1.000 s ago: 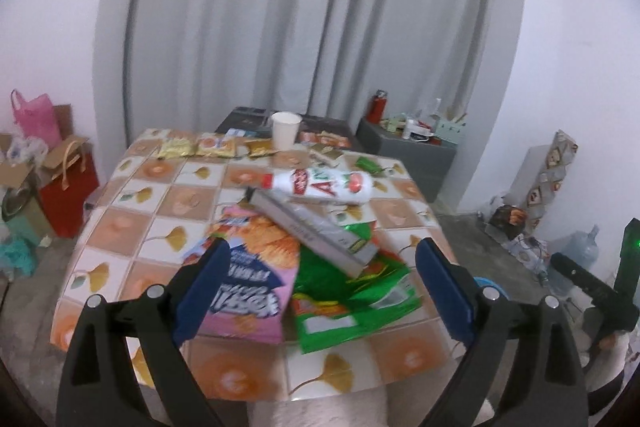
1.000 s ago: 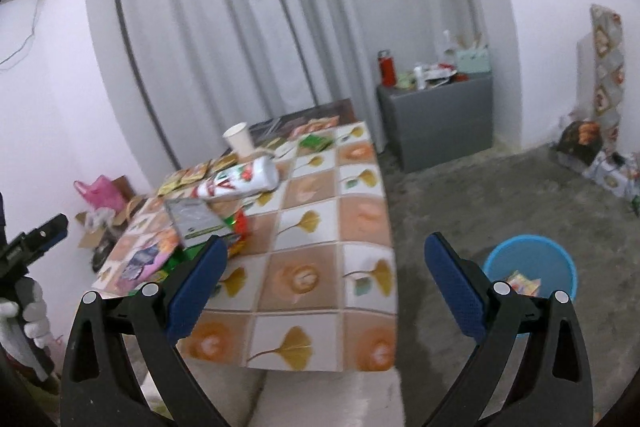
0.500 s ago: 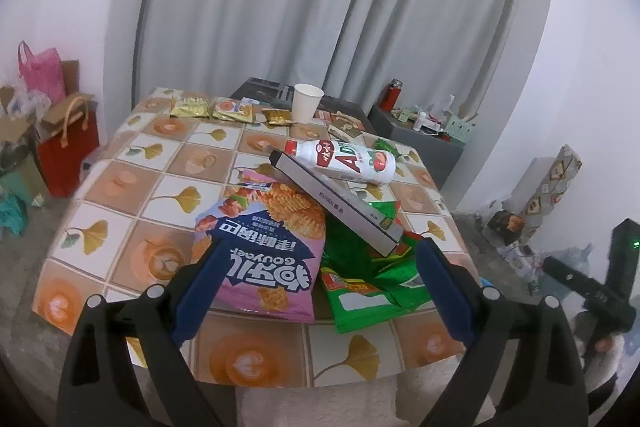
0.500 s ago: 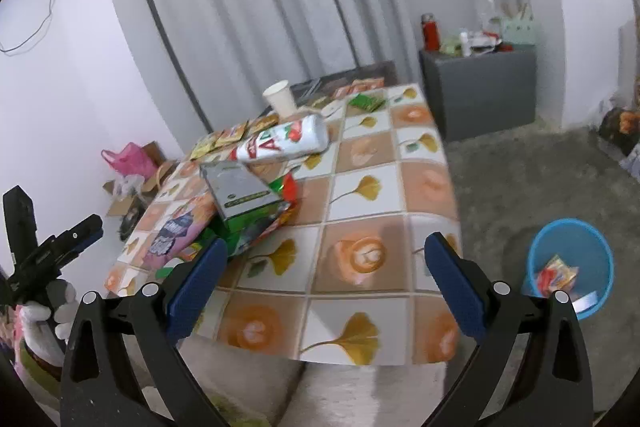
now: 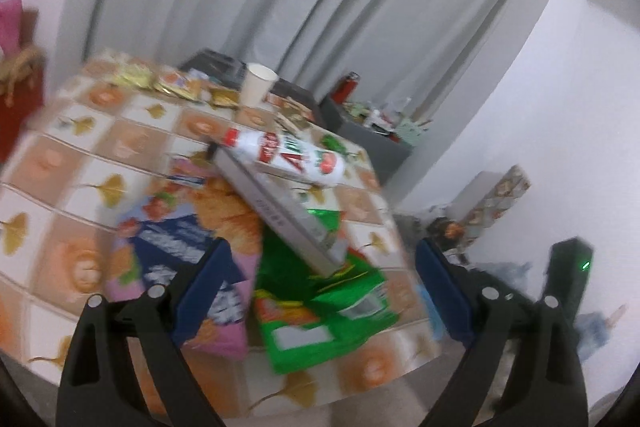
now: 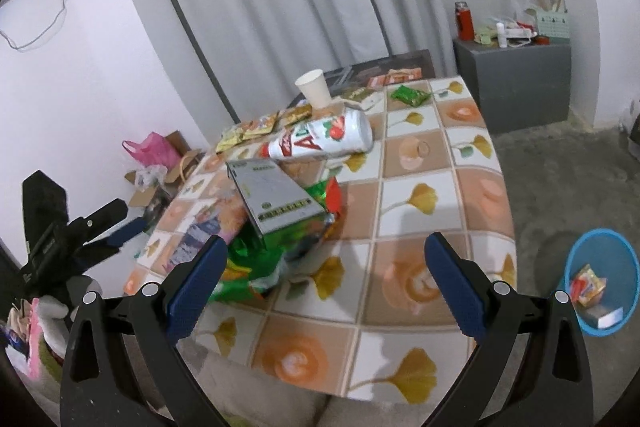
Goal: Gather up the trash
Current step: 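Bring both open grippers over the pink chip bag and green bag, then grasp the grey KUYAN box with the left gripper while the right gripper grasps the white AD milk bottle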
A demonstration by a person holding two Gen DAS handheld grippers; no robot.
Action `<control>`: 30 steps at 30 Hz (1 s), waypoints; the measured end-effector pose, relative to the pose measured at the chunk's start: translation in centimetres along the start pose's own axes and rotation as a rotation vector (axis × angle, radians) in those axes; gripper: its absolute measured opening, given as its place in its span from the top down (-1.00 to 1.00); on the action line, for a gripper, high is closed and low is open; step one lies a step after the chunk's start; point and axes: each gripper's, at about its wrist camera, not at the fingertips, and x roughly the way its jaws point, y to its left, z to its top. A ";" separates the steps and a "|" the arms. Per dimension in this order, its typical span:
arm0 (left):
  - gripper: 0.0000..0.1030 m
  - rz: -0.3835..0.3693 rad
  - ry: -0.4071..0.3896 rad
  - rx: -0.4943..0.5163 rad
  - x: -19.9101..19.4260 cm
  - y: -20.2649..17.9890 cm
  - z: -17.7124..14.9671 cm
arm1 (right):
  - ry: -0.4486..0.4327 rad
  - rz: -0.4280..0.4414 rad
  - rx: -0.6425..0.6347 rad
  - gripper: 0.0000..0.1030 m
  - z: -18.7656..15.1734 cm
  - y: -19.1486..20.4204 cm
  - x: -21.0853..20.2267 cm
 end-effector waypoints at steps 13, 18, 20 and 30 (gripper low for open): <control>-0.38 -0.068 0.296 -0.335 10.6 2.3 1.7 | -0.012 -0.015 0.079 -0.84 1.1 -2.4 -0.1; -0.38 -0.001 0.339 -0.387 12.7 3.2 1.4 | -0.016 -0.032 0.101 -0.84 1.5 -3.5 -0.2; -0.38 0.020 0.339 -0.404 13.2 3.5 1.3 | -0.015 -0.035 0.103 -0.84 1.7 -3.8 -0.1; -0.15 0.096 0.295 -0.362 14.4 3.4 1.5 | 0.001 -0.028 0.089 -0.84 2.6 -4.3 0.7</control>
